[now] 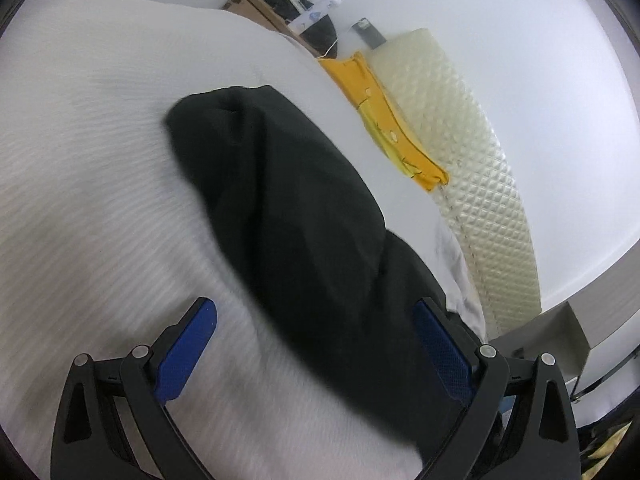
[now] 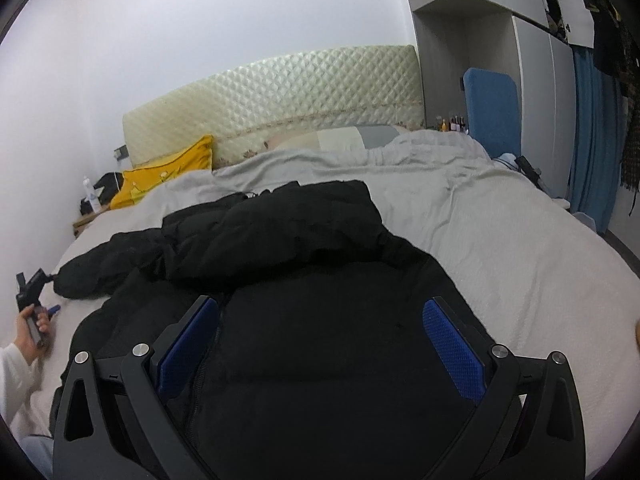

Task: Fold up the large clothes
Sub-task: 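Lift the gripped sleeve with the left tool and fold it across the jacket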

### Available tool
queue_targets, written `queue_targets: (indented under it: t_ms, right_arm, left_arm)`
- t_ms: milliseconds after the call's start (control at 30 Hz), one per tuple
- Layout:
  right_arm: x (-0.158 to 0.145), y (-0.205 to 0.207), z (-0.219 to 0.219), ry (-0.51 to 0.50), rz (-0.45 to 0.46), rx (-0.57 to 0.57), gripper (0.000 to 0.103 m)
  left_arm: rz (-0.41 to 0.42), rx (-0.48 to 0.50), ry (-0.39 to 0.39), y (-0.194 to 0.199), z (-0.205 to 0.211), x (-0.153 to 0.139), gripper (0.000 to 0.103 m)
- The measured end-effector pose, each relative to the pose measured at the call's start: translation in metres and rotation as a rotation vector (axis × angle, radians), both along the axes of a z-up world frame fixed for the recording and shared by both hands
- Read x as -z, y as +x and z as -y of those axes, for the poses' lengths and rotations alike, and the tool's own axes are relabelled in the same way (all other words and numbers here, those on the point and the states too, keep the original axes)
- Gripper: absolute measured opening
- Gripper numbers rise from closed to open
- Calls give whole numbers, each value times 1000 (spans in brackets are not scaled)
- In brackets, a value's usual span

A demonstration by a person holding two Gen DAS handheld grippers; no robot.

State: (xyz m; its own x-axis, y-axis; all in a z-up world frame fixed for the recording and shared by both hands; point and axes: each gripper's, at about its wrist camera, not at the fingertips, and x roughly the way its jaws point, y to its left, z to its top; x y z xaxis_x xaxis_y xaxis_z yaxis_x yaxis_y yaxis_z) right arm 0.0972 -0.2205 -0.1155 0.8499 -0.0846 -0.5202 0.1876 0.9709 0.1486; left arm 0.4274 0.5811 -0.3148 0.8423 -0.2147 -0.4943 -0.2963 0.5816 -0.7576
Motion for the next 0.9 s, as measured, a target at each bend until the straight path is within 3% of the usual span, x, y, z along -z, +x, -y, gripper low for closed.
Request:
queue_targets:
  t_ms: [167,233,267,433,567,667,900]
  right_arm:
    - [1,6,-1,38,22,21,103]
    - [0,9,-2,34,27,34,103]
    - [0,11,-3,31,23,37,103]
    - [4,19,-6,22,-14,42,103]
    - [3,19,-5,31,-20,34,103]
    - [0,17,-6,25,-14,26,103]
    - [-8,13,-1,28,-11,-5,103]
  left_arm:
    - [20,-34,-13,47,-3,10,98]
    - [31,-52,-5,54,1,9,88]
    - [30,-62,-3,60,1,9,78]
    - [2,-85,35,82,6,7,62]
    - [-15,-62,92,92,12,-6,31]
    - [4,-64,82,92,12,-22,18]
    - [13,-127,146,54,17,-68,14]
